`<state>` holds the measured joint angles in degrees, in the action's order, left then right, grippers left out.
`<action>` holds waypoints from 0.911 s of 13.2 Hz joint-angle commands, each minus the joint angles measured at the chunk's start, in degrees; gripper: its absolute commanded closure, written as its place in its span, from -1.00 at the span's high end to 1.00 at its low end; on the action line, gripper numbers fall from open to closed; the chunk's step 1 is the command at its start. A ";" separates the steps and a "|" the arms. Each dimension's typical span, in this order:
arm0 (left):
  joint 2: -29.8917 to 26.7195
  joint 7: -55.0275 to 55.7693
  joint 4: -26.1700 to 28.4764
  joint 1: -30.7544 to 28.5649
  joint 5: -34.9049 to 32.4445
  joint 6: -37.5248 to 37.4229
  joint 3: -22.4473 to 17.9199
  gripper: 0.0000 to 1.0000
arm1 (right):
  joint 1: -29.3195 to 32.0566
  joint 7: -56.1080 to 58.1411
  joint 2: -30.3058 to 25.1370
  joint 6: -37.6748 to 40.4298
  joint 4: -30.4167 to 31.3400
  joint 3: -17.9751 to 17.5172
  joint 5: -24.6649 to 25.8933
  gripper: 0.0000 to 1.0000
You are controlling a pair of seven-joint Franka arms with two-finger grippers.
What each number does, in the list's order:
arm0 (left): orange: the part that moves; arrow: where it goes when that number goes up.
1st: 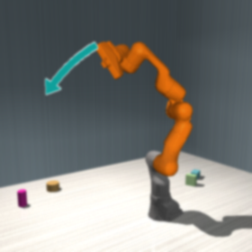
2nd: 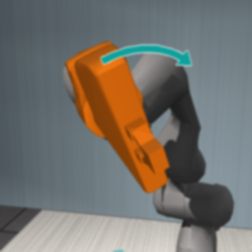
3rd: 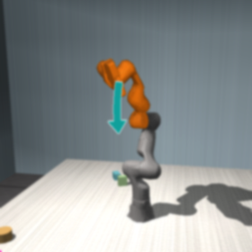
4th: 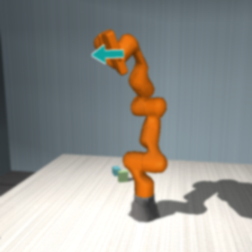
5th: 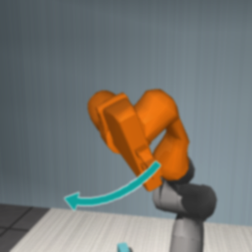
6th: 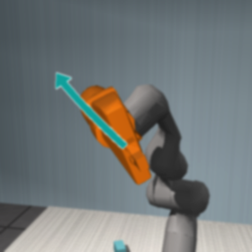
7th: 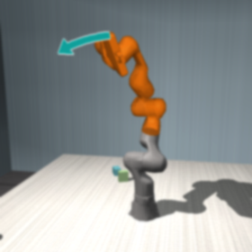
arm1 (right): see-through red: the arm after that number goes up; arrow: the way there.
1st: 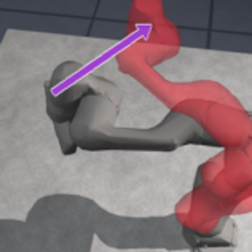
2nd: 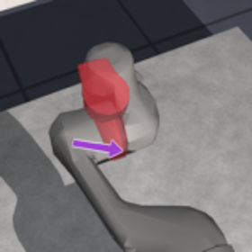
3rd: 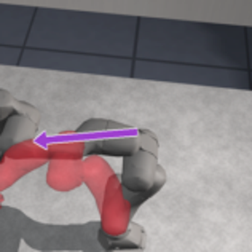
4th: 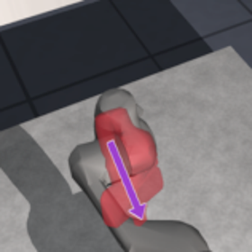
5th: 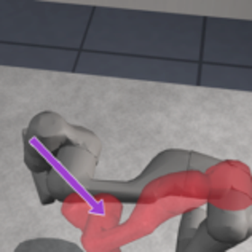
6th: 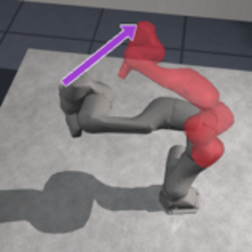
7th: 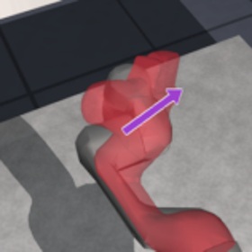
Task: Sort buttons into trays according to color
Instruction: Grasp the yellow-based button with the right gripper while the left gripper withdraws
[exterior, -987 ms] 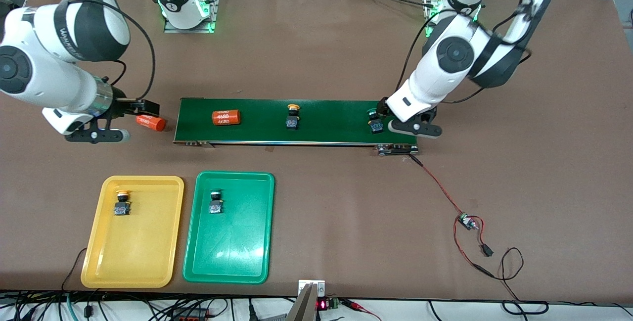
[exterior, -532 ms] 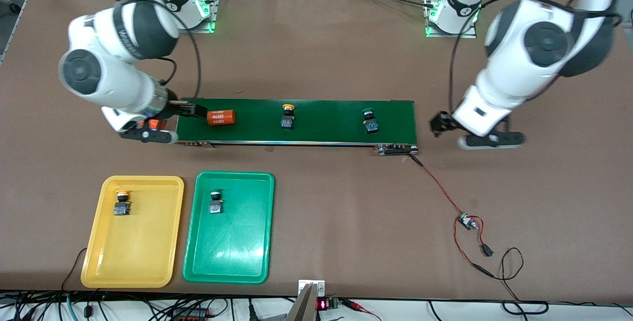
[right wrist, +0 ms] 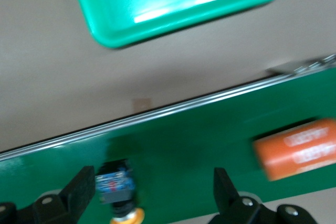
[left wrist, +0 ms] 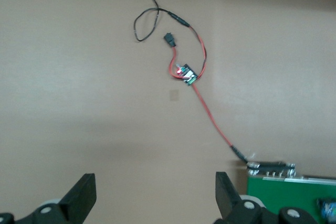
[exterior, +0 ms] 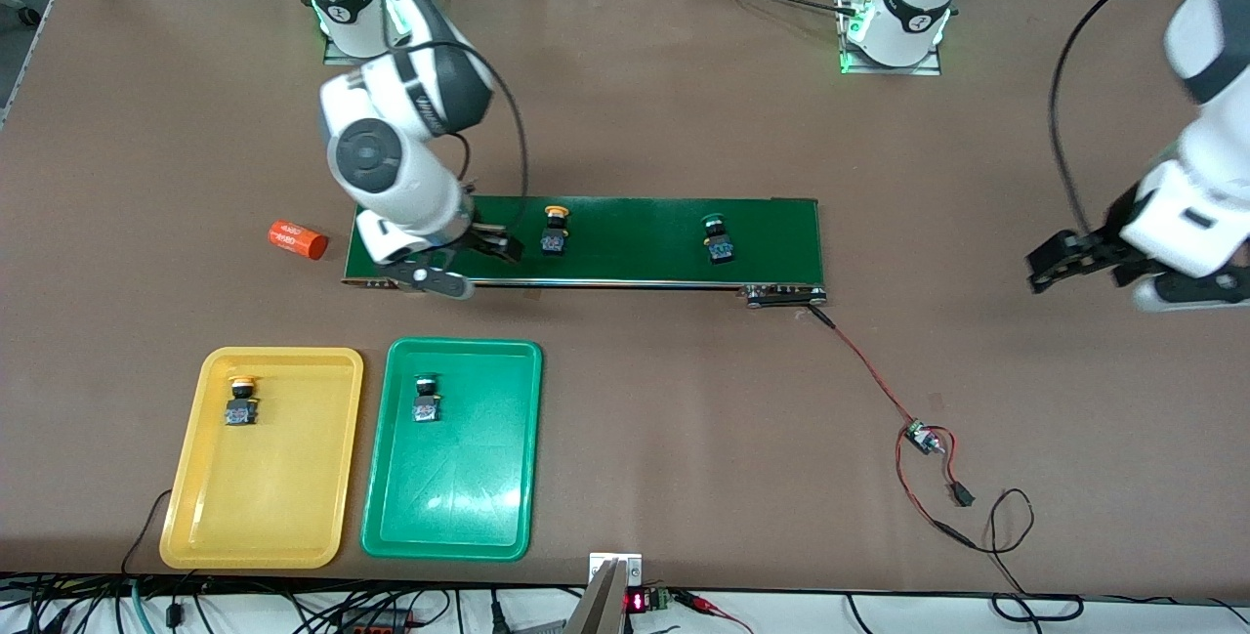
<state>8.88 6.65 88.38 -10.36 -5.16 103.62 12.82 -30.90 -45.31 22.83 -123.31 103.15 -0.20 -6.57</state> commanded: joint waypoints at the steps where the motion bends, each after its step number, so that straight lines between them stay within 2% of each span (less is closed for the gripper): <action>1: 0.53 -6.10 -4.88 6.91 1.47 -5.43 -8.56 1.00 | -2.76 -3.11 2.13 -1.14 -2.17 0.56 0.33 1.00; 4: 0.26 -6.64 -6.73 4.84 5.60 -9.31 -9.21 1.00 | -4.87 -2.94 4.15 -2.89 -1.21 0.56 3.31 1.00; 7: -1.31 -6.04 -5.86 4.65 5.69 -9.93 -9.12 1.00 | -6.36 -2.07 4.68 -5.18 0.73 0.56 3.67 1.00; 9: -1.41 -6.29 -5.50 4.56 5.60 -10.72 -9.12 1.00 | -6.89 0.83 4.68 -5.18 1.87 0.56 5.86 0.90; 10: -1.41 -6.56 -5.50 4.30 5.60 -10.72 -9.21 1.00 | -6.81 1.28 4.77 -5.18 1.96 0.56 6.91 0.75; 12: -1.32 -5.95 -5.50 4.12 5.69 -10.81 -9.12 1.00 | -6.81 1.54 4.68 -4.75 2.84 0.64 7.10 0.03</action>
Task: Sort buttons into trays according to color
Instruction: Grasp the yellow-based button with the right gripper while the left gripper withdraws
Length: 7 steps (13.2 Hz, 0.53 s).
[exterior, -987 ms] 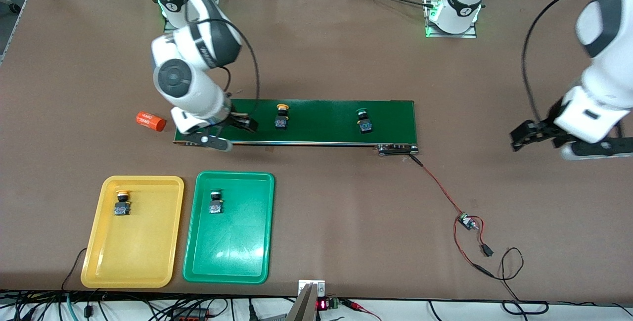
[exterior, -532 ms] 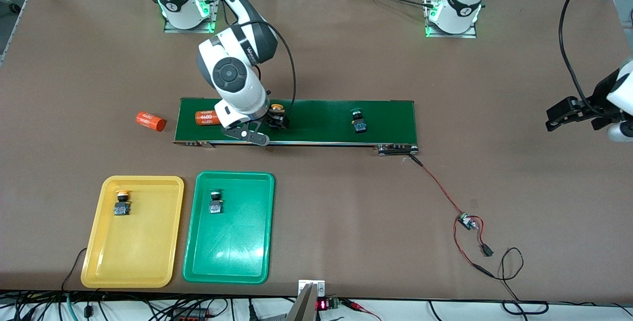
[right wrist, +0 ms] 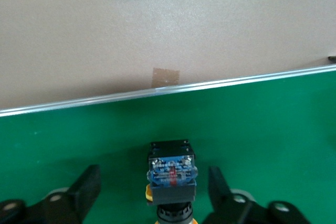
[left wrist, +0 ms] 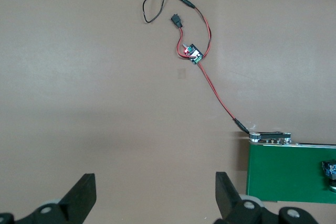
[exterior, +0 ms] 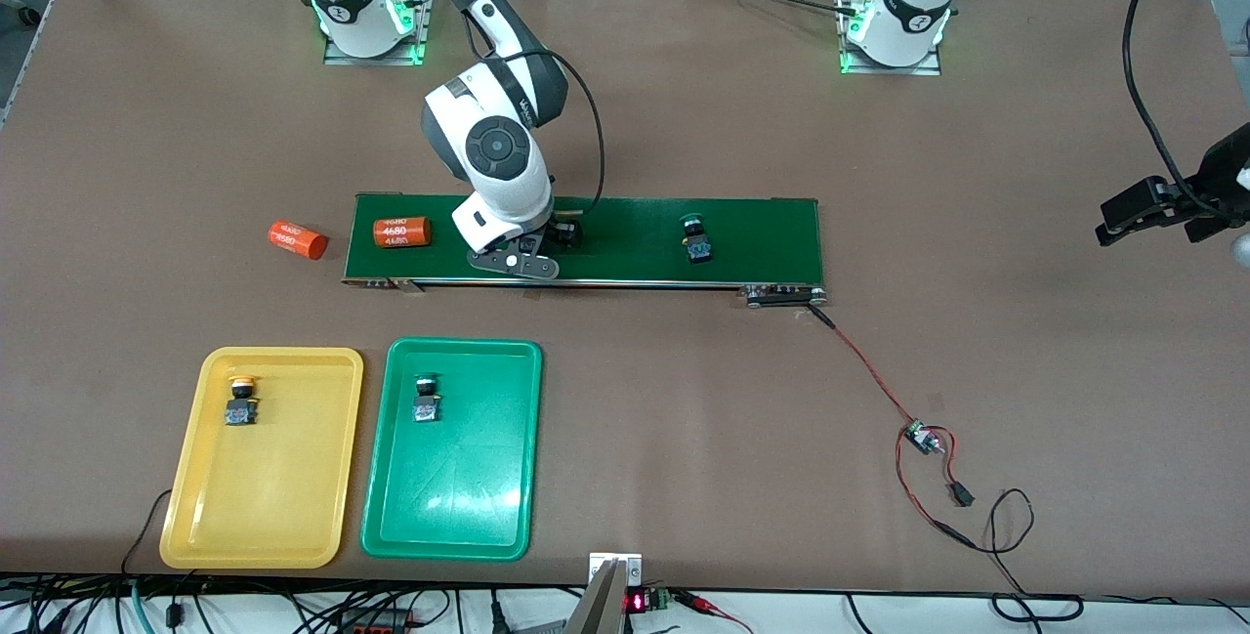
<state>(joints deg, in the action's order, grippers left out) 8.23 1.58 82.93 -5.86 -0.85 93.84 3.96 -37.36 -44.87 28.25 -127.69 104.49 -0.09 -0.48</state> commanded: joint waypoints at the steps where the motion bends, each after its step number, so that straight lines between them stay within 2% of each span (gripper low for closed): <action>1: -0.76 -0.96 -0.05 -0.38 1.38 -1.20 -0.27 1.00 | -0.35 1.53 -0.74 -0.19 1.86 0.53 1.10 -0.23; 3: -0.41 -1.14 -0.67 -0.29 1.29 -1.29 -0.09 1.00 | -0.35 2.58 -0.82 1.12 2.65 0.70 1.53 -0.30; 5: -0.41 -1.05 -0.93 -0.38 1.38 -1.03 -0.27 1.00 | 0.09 5.30 -1.35 4.98 1.96 0.88 2.59 -0.54; 7: -0.41 -1.58 -0.67 -0.29 1.29 -1.29 -0.09 1.00 | 1.40 7.06 -3.80 7.36 0.81 1.14 2.59 -0.59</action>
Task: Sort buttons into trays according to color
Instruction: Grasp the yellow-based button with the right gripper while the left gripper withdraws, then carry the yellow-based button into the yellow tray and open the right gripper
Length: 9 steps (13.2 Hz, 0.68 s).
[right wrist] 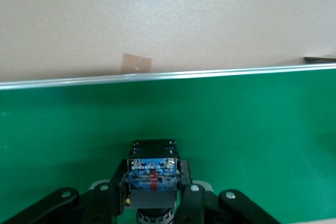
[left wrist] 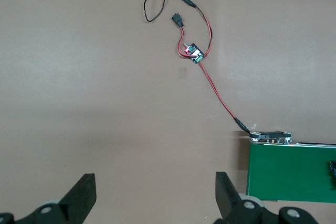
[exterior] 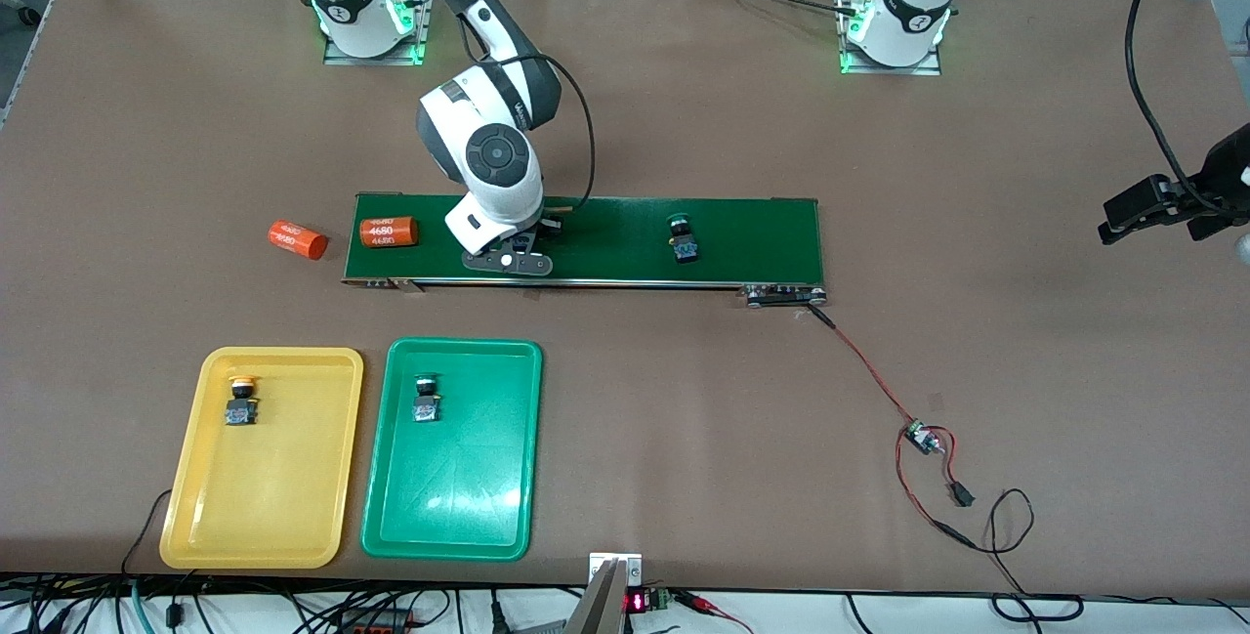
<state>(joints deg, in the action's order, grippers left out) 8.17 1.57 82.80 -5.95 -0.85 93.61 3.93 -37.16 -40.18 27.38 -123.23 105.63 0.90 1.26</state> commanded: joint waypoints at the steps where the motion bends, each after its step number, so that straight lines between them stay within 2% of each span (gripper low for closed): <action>1: -0.35 -1.57 -0.54 -0.29 1.29 -1.06 -0.06 1.00 | 2.86 4.12 -4.42 4.48 -1.73 0.16 0.85 -0.59; 3: -0.35 -1.48 -0.71 -0.29 1.29 -1.06 -0.06 1.00 | 8.30 5.63 -5.93 7.12 -4.89 0.16 0.85 -0.59; 6: -0.53 -1.48 -0.63 -0.20 1.20 -3.51 0.02 1.00 | 16.04 13.33 -4.53 6.34 -8.33 0.16 0.85 -0.59; 9: -0.62 -1.48 0.16 -0.47 1.29 -3.08 0.02 1.00 | 23.25 19.42 -2.70 2.06 -9.73 0.07 0.15 -0.58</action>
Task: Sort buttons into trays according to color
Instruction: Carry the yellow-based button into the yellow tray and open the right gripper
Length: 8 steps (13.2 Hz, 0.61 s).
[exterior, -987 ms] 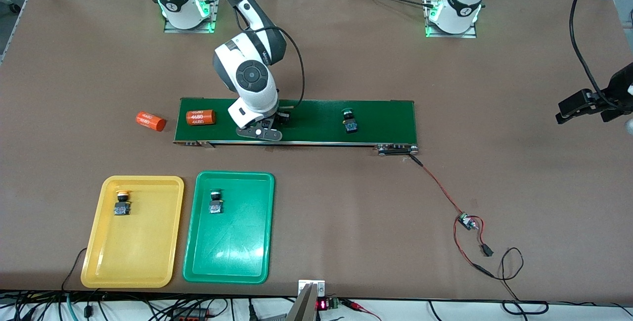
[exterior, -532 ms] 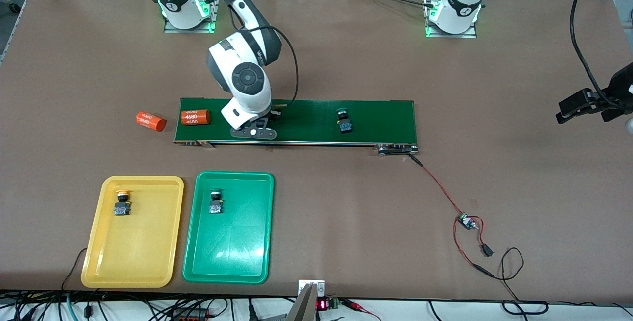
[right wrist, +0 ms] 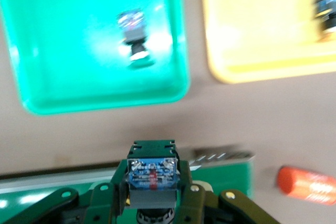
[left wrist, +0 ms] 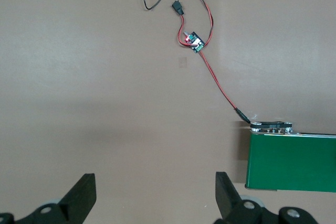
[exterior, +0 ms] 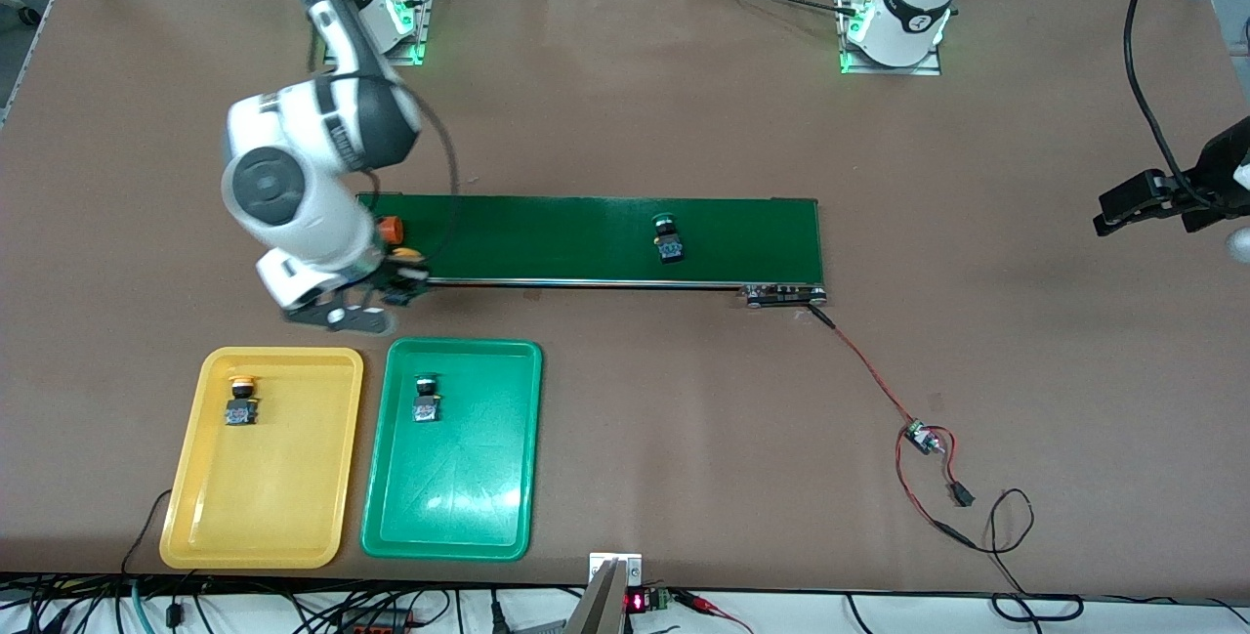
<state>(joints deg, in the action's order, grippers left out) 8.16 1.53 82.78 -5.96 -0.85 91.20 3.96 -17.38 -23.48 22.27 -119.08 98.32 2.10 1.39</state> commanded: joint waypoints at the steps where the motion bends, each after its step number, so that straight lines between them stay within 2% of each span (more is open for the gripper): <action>1: -0.77 -1.44 0.54 -0.37 1.29 -0.67 0.09 1.00 | 4.10 5.00 4.95 -4.29 -4.96 -1.05 0.28 -0.58; 4: -1.21 -0.91 1.24 -0.37 1.37 -0.59 0.35 1.00 | 7.17 11.07 12.42 -9.39 -10.51 -1.04 0.37 -0.57; 6: -1.74 -0.91 1.33 -0.19 1.37 -0.24 0.44 1.00 | 9.54 16.16 15.41 -17.20 -10.35 -1.04 0.20 -0.57; 8: -1.74 -0.91 1.77 -0.10 1.29 0.90 0.44 1.00 | 12.09 21.78 18.23 -20.47 -10.35 -1.04 0.28 -0.57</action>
<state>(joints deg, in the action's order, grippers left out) 7.89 1.53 82.98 -5.85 -0.84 91.18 4.29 -7.90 -6.53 37.78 -137.62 89.97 2.07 1.39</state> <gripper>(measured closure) 0.000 0.595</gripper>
